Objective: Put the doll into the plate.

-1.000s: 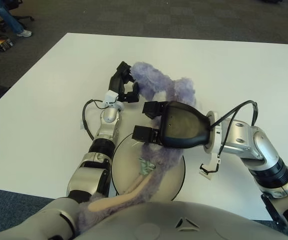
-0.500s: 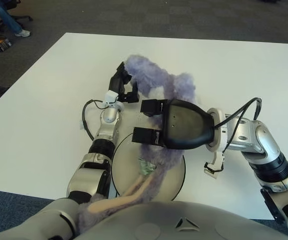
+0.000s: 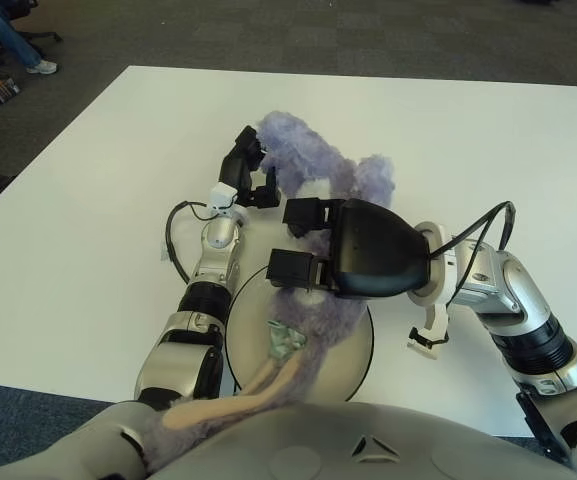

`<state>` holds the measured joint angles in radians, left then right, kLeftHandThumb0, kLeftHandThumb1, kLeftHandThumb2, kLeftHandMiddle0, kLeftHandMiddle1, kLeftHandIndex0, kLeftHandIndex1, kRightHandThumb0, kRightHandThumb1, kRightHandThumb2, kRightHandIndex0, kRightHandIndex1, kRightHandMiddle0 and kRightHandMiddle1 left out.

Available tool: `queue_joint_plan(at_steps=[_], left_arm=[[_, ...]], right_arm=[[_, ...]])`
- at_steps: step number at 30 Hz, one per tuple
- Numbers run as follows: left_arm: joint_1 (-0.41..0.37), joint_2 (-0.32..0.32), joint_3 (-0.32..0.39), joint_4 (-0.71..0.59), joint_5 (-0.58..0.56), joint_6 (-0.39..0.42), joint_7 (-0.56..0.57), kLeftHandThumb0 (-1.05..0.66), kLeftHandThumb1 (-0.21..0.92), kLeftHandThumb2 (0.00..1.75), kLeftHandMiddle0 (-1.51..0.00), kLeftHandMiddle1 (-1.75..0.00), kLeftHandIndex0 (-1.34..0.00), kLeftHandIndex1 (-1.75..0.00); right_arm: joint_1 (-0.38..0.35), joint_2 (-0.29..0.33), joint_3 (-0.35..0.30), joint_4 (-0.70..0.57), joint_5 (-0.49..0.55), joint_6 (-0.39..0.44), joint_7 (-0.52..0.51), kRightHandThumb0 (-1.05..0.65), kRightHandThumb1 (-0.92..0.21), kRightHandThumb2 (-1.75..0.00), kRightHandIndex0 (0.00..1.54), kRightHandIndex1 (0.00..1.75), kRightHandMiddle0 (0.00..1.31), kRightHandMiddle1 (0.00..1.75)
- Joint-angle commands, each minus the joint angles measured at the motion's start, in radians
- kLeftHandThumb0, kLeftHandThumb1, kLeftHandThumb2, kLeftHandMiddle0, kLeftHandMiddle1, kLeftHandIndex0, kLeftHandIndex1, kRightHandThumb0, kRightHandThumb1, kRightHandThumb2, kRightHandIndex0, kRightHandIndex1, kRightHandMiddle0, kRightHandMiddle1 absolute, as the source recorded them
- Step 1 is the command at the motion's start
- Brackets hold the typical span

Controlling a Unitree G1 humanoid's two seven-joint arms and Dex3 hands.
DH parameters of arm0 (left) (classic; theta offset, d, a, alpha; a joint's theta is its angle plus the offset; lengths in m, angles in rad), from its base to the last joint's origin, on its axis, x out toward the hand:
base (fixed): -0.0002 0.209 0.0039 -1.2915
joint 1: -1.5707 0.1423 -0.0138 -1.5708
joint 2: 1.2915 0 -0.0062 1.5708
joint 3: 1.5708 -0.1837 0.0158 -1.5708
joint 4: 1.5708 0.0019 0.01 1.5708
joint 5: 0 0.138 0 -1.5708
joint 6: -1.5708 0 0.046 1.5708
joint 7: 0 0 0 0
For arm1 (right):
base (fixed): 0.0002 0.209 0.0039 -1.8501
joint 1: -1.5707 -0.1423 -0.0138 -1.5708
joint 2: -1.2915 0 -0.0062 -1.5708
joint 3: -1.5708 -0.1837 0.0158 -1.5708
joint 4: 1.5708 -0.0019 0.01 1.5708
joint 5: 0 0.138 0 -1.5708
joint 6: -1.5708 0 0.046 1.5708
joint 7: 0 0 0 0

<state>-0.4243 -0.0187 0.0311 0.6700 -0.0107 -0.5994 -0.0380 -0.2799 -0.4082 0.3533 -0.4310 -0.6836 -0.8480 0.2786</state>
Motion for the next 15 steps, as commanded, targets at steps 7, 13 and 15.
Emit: queue_joint_plan(at_steps=[7,13,15], left_arm=[[0.098,-0.019,-0.011,0.026,0.001,0.039,-0.01,-0.01,0.34,1.3,-0.49,-1.75,-0.47,-1.75],[0.102,-0.017,-0.009,0.012,-0.002,0.062,-0.012,-0.01,0.34,1.3,-0.48,-1.75,-0.47,-1.75],[0.102,-0.016,-0.01,0.01,0.0,0.064,-0.011,-0.01,0.34,1.3,-0.48,-1.75,-0.47,-1.75]], right_arm=[[0.05,0.069,0.013,-0.028,0.038,0.023,-0.043,0.0,-0.44,-1.18,0.42,1.73,0.4,1.75],[0.117,0.129,-0.004,-0.039,-0.087,0.005,-0.143,0.0,-0.47,-1.15,0.39,1.74,0.38,1.75],[0.125,0.138,-0.009,-0.04,-0.109,0.002,-0.165,0.0,-0.5,-1.11,0.37,1.74,0.36,1.75]])
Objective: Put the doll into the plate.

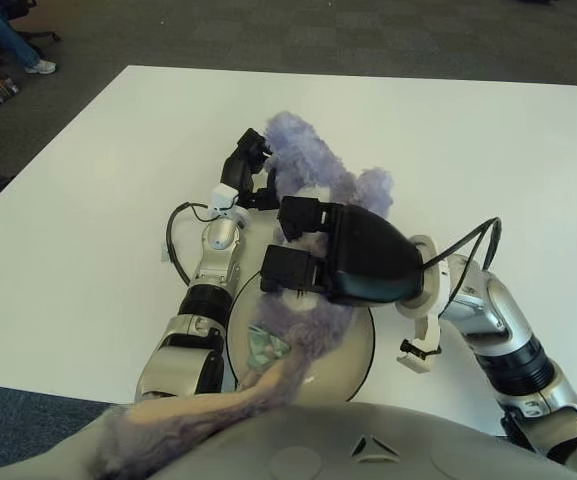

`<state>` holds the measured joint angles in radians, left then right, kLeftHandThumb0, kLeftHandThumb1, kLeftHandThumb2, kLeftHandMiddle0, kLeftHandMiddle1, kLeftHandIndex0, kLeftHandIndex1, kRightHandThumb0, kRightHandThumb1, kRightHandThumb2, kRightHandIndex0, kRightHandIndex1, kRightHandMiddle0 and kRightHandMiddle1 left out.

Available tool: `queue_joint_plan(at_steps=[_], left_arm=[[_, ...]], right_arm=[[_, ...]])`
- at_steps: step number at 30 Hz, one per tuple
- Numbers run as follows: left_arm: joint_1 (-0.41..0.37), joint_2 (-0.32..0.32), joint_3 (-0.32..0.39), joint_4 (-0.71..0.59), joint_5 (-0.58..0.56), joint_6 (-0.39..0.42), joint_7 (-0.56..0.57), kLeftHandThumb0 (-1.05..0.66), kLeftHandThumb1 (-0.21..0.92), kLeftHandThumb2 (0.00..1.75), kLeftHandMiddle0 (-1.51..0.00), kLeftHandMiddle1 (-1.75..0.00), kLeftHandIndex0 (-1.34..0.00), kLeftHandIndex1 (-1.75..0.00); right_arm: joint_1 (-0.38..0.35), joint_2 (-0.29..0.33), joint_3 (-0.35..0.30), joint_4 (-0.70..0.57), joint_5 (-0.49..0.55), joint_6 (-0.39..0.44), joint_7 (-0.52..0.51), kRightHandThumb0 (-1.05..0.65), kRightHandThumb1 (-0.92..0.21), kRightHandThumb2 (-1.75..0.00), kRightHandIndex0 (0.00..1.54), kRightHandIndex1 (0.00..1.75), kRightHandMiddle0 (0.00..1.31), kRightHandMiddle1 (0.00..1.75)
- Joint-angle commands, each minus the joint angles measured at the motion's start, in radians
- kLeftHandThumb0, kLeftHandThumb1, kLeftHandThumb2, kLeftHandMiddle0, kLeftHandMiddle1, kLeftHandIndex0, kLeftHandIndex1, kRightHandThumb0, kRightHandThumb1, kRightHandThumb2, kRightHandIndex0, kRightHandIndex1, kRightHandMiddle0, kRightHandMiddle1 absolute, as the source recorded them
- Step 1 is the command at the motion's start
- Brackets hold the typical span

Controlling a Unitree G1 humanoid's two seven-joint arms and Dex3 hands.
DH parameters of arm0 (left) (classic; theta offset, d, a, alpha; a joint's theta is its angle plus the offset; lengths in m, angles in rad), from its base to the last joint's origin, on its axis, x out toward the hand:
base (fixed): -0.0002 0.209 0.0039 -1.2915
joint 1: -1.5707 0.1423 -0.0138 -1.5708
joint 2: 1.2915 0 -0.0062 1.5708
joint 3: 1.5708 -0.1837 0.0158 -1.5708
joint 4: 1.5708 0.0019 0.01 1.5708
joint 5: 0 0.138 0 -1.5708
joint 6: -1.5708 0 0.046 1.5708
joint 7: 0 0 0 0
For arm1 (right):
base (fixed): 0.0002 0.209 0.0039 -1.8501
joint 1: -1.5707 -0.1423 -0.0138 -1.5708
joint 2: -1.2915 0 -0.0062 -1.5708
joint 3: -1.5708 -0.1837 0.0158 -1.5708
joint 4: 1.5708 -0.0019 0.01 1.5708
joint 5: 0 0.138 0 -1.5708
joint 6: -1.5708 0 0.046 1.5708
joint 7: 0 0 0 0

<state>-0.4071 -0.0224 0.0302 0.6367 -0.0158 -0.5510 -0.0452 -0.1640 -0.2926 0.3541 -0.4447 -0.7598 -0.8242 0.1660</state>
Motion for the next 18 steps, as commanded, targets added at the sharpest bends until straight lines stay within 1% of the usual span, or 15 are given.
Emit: queue_joint_plan(at_steps=[1,9,11,15,16,17,18], left_arm=[[0.085,-0.012,-0.009,0.043,0.005,0.016,-0.004,-0.01,0.34,1.3,-0.48,-1.75,-0.47,-1.75],[0.081,-0.012,-0.006,0.052,0.0,0.003,-0.008,-0.01,0.35,1.29,-0.48,-1.75,-0.46,-1.75],[0.08,-0.012,-0.006,0.054,0.001,0.0,-0.008,-0.01,0.35,1.29,-0.48,-1.75,-0.46,-1.75],[0.078,-0.01,-0.006,0.056,0.003,-0.001,-0.006,-0.01,0.35,1.29,-0.48,-1.75,-0.46,-1.75],[0.077,-0.009,-0.007,0.056,0.004,-0.001,-0.006,-0.01,0.35,1.29,-0.48,-1.75,-0.46,-1.75],[0.077,-0.009,-0.007,0.056,0.005,-0.001,-0.006,-0.01,0.35,1.29,-0.48,-1.75,-0.46,-1.75],[0.076,-0.008,-0.007,0.057,0.005,-0.001,-0.006,-0.01,0.35,1.29,-0.48,-1.75,-0.46,-1.75]], right_arm=[[0.012,0.024,-0.01,-0.026,-0.041,-0.023,-0.059,0.0,-0.51,-1.1,0.36,1.74,0.35,1.75],[0.027,0.028,-0.026,-0.054,-0.119,0.005,-0.089,0.0,-0.55,-1.04,0.33,1.75,0.31,1.75],[0.028,0.027,-0.025,-0.061,-0.122,0.016,-0.083,0.0,-0.56,-1.04,0.33,1.75,0.31,1.75],[0.037,0.023,-0.015,-0.078,-0.09,0.057,-0.045,0.0,-0.58,-1.01,0.31,1.75,0.29,1.75],[0.041,0.019,-0.01,-0.088,-0.073,0.079,-0.021,0.0,-0.59,-1.0,0.31,1.75,0.29,1.75],[0.044,0.016,-0.006,-0.095,-0.061,0.095,-0.002,0.15,-0.52,-1.07,0.39,1.75,0.18,1.58],[0.045,0.01,-0.003,-0.106,-0.046,0.117,0.026,0.26,-0.47,-1.13,0.45,1.75,0.12,1.47]])
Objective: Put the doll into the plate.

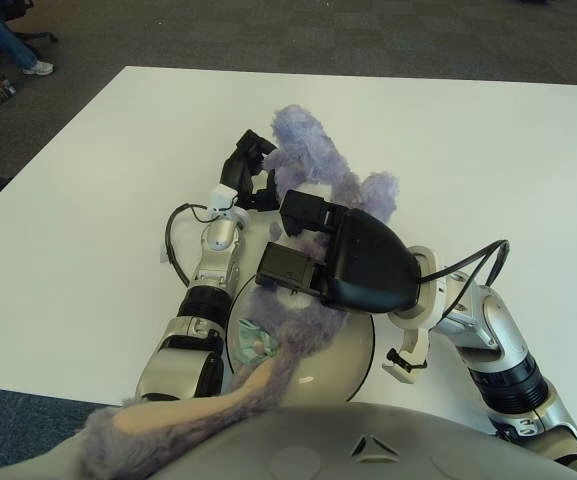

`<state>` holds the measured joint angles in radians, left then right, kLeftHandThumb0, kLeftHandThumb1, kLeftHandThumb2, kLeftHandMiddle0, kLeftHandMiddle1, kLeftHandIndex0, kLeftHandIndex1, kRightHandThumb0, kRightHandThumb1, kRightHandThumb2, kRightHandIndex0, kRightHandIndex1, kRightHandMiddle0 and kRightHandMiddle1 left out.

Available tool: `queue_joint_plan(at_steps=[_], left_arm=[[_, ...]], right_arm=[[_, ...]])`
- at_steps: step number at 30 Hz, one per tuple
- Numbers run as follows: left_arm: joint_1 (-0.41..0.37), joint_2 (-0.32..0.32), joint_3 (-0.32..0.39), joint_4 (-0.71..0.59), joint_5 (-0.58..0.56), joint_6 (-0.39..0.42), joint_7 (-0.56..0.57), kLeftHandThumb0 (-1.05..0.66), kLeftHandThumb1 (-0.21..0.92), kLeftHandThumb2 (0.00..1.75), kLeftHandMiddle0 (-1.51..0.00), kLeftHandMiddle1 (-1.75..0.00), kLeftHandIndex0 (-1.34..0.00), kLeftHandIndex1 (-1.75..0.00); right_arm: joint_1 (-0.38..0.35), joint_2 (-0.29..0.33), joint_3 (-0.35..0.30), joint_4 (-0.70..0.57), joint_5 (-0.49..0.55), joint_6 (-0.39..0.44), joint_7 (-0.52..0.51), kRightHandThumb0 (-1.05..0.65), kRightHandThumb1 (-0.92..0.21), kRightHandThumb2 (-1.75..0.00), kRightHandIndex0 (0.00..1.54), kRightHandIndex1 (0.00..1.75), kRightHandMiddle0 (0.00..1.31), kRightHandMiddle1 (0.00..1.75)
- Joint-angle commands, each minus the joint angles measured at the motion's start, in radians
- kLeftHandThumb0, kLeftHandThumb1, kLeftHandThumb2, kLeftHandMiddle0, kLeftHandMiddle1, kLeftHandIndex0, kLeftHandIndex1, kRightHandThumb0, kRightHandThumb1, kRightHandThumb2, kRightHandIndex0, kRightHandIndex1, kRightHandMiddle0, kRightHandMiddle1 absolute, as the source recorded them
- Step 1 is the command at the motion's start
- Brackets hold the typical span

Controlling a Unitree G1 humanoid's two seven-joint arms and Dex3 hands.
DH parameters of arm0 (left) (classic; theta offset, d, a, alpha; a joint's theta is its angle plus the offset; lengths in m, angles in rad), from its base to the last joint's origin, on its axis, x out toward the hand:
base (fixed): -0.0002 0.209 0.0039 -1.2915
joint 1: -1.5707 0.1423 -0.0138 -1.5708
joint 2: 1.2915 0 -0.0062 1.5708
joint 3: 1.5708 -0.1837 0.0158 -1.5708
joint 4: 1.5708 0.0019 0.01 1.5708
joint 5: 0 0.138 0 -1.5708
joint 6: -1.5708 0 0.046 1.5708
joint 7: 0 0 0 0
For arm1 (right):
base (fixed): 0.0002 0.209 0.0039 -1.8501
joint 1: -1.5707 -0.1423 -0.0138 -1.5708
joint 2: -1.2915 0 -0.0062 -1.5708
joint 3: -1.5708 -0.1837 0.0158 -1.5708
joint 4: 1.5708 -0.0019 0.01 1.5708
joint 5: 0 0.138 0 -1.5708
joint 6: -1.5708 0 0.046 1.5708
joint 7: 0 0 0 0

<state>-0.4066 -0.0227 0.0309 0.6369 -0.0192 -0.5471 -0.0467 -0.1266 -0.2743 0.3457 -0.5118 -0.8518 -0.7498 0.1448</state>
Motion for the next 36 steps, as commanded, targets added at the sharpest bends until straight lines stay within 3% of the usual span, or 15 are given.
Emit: queue_joint_plan(at_steps=[1,4,7,13,21,31,36], left_arm=[[0.075,-0.007,-0.008,0.058,0.009,-0.005,-0.005,-0.01,0.35,1.29,-0.48,-1.75,-0.46,-1.75],[0.074,-0.006,-0.009,0.06,0.01,-0.005,-0.005,-0.01,0.35,1.29,-0.48,-1.75,-0.46,-1.75],[0.073,-0.007,-0.009,0.056,0.011,0.001,-0.004,-0.01,0.35,1.29,-0.47,-1.75,-0.46,-1.75],[0.072,-0.007,-0.009,0.052,0.011,0.011,-0.002,-0.01,0.35,1.29,-0.47,-1.75,-0.46,-1.75],[0.068,-0.008,-0.011,0.053,0.01,0.015,-0.006,-0.01,0.35,1.28,-0.47,-1.75,-0.46,-1.75],[0.058,-0.012,-0.014,0.062,0.011,0.029,-0.007,-0.01,0.35,1.29,-0.48,-1.75,-0.46,-1.75],[0.056,-0.019,-0.012,0.063,0.004,0.028,-0.009,-0.01,0.35,1.3,-0.48,-1.75,-0.47,-1.75]], right_arm=[[0.007,-0.013,0.007,-0.047,0.057,0.058,0.067,0.3,-0.45,-1.16,0.47,1.75,0.09,1.37],[0.009,-0.023,0.007,-0.063,0.076,0.089,0.103,0.41,-0.36,-1.25,0.56,1.75,0.02,0.94],[0.012,-0.047,-0.02,-0.026,0.087,0.054,0.062,0.45,-0.34,-1.29,0.59,1.75,0.01,0.75],[0.02,-0.038,-0.021,-0.017,0.103,0.042,0.029,0.47,-0.31,-1.32,0.61,1.75,0.0,0.51],[0.022,-0.06,-0.019,-0.009,0.177,0.058,0.058,0.48,-0.28,-1.35,0.63,1.75,0.0,0.35],[0.052,-0.088,-0.047,-0.04,0.223,0.128,0.108,0.48,-0.28,-1.36,0.64,1.75,0.0,0.31],[0.049,-0.102,-0.059,-0.065,0.28,0.209,0.177,0.48,-0.28,-1.36,0.64,1.75,0.0,0.28]])
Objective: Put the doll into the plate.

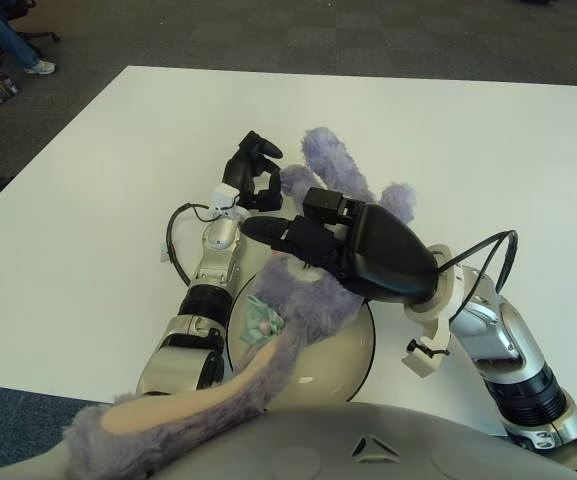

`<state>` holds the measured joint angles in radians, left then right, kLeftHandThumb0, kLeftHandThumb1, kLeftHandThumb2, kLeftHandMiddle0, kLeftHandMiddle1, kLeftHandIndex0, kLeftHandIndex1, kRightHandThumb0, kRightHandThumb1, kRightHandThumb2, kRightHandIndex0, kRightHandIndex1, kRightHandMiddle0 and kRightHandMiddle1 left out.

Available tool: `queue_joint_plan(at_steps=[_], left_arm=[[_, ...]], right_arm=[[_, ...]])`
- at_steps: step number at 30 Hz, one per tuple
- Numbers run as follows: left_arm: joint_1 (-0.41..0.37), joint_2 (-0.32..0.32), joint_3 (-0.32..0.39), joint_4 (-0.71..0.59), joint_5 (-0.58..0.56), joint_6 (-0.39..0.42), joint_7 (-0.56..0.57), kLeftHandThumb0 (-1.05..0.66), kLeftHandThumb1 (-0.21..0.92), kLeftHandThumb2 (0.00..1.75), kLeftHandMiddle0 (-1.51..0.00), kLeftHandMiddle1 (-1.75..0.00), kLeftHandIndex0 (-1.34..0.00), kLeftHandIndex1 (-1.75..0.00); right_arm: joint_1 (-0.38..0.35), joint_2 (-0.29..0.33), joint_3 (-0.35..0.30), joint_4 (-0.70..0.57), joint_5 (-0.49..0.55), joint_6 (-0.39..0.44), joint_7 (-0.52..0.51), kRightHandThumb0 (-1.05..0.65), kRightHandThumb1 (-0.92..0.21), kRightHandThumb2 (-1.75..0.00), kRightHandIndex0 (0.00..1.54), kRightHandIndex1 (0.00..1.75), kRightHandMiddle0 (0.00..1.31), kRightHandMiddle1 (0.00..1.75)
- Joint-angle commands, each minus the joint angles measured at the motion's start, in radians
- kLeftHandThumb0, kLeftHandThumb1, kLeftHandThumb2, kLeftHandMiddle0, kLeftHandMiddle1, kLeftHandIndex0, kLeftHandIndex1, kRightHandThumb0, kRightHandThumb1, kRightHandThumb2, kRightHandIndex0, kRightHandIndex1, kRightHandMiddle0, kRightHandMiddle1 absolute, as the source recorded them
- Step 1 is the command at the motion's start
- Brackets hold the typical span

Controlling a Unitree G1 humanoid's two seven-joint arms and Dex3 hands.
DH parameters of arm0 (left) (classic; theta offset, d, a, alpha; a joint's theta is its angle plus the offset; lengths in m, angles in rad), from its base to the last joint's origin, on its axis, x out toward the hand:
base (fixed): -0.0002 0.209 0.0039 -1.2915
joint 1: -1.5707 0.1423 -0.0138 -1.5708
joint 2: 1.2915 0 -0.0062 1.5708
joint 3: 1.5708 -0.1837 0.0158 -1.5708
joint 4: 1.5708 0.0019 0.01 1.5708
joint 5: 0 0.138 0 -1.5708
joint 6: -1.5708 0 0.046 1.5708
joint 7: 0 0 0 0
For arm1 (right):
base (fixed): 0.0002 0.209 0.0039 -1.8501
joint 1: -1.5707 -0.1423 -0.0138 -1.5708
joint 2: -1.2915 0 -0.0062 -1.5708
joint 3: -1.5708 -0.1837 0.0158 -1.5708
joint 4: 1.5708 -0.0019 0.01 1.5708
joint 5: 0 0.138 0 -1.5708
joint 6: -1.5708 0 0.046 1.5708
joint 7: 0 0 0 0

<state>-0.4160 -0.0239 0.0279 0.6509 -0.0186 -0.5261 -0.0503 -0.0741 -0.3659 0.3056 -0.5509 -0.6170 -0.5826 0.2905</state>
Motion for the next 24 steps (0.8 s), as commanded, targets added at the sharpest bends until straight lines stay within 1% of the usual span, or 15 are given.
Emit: queue_joint_plan(at_steps=[1,5,10,12,14,17,20,24], left_arm=[[0.065,-0.018,-0.009,0.049,0.002,0.007,-0.005,-0.01,0.34,1.3,-0.48,-1.75,-0.47,-1.75],[0.065,-0.024,-0.007,0.047,-0.001,0.01,-0.001,-0.01,0.34,1.3,-0.48,-1.75,-0.47,-1.75],[0.061,-0.029,-0.005,0.052,0.004,0.01,0.012,-0.01,0.33,1.31,-0.49,-1.75,-0.47,-1.75],[0.059,-0.027,-0.006,0.057,0.008,0.009,0.015,-0.01,0.33,1.31,-0.49,-1.75,-0.48,-1.75],[0.055,-0.026,-0.007,0.063,0.01,0.007,0.013,-0.01,0.33,1.31,-0.49,-1.75,-0.48,-1.75],[0.054,-0.025,-0.007,0.067,0.011,0.005,0.013,-0.01,0.33,1.31,-0.49,-1.75,-0.48,-1.75],[0.058,-0.022,-0.011,0.058,0.011,0.012,0.005,-0.01,0.33,1.31,-0.49,-1.75,-0.48,-1.75],[0.06,-0.023,-0.012,0.051,0.014,0.021,0.011,-0.01,0.33,1.31,-0.49,-1.75,-0.48,-1.75]], right_arm=[[-0.005,-0.011,-0.019,-0.029,0.05,0.049,0.036,0.48,-0.28,-1.36,0.64,1.75,0.0,0.27],[-0.017,-0.015,-0.024,-0.03,0.081,0.074,0.051,0.48,-0.28,-1.36,0.63,1.75,0.0,0.24],[-0.04,-0.027,-0.036,-0.013,0.114,0.077,0.06,0.48,-0.28,-1.36,0.64,1.75,0.0,0.23],[-0.047,-0.042,-0.049,-0.011,0.131,0.075,0.069,0.48,-0.27,-1.36,0.64,1.75,0.0,0.23],[-0.047,-0.058,-0.063,-0.012,0.153,0.07,0.078,0.48,-0.27,-1.37,0.64,1.75,0.0,0.21],[-0.047,-0.065,-0.068,-0.013,0.165,0.069,0.083,0.48,-0.27,-1.37,0.65,1.75,0.0,0.2],[-0.056,-0.085,-0.076,-0.018,0.199,0.096,0.116,0.48,-0.26,-1.38,0.65,1.75,0.0,0.18],[-0.088,-0.139,-0.075,-0.022,0.285,0.151,0.211,0.49,-0.25,-1.4,0.66,1.75,0.0,0.13]])
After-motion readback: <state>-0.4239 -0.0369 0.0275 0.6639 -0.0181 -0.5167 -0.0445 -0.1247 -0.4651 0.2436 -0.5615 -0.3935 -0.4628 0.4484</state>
